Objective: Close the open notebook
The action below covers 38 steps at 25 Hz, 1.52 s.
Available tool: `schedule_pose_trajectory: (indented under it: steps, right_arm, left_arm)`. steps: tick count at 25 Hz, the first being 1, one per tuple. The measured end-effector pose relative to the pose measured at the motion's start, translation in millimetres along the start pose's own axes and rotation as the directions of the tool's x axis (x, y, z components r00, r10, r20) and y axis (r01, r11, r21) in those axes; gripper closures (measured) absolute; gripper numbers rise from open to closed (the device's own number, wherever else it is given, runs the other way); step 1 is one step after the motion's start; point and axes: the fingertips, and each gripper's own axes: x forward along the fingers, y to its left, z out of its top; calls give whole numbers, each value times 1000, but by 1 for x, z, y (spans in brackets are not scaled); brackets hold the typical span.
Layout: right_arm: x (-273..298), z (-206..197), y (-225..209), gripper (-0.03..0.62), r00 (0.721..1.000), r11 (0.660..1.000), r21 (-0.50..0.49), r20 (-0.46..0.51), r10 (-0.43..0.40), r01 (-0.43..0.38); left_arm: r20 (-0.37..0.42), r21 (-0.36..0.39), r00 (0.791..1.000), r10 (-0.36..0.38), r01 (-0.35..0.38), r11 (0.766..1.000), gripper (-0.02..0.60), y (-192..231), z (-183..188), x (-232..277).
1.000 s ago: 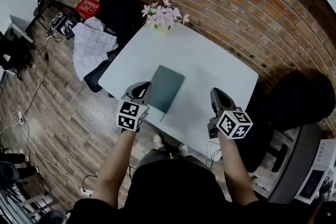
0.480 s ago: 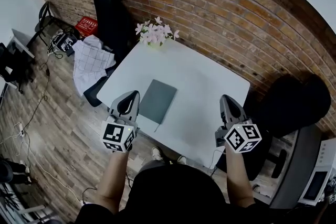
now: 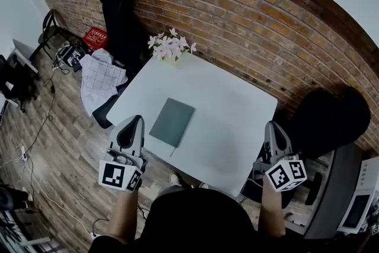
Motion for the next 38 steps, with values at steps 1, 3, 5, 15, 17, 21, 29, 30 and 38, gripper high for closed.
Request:
schedule_pose_trajectory:
  steps: [1,3,5,15,17,21,29,30,38]
  right_arm:
    - [-4,2,-3,580,1000,1000,-18,8,-16,16]
    - [-11,6,-8,580,999,998,-36,16,-43,44]
    - [-17,8,-13,580,998,997,-35,21,-65,66]
    - [-19,14,1,580,996,977,-193,41,-80,86]
    - [-15,14,6,580,997,976,-205,42,-67,74]
    - [-9,13,15,580,998,975,-215,40,-47,55]
    - [-1,17,32,581,999,972,-236,47,-13,24]
    - [-1,17,34,580,999,971,-238,47,-11,22]
    - [-2,16,46,581,999,967,-254,47,-2,14]
  left_arm:
    - [4,-1,1000,1,-1,1000,557,-1,3,-3]
    - [6,-4,1000,4,-4,1000,557,-2,7,-8]
    - [9,-4,1000,13,-13,1000,557,-3,10,-14]
    - [23,9,999,38,-38,999,557,1,15,-15]
    - [23,7,999,37,-37,999,557,0,14,-15]
    - [22,-7,999,37,-37,999,557,2,11,-17]
    - [27,-11,999,42,-42,999,557,7,11,-23]
    - [29,-12,999,42,-41,999,557,7,11,-24]
    - [32,14,999,35,-36,999,557,10,12,-30]
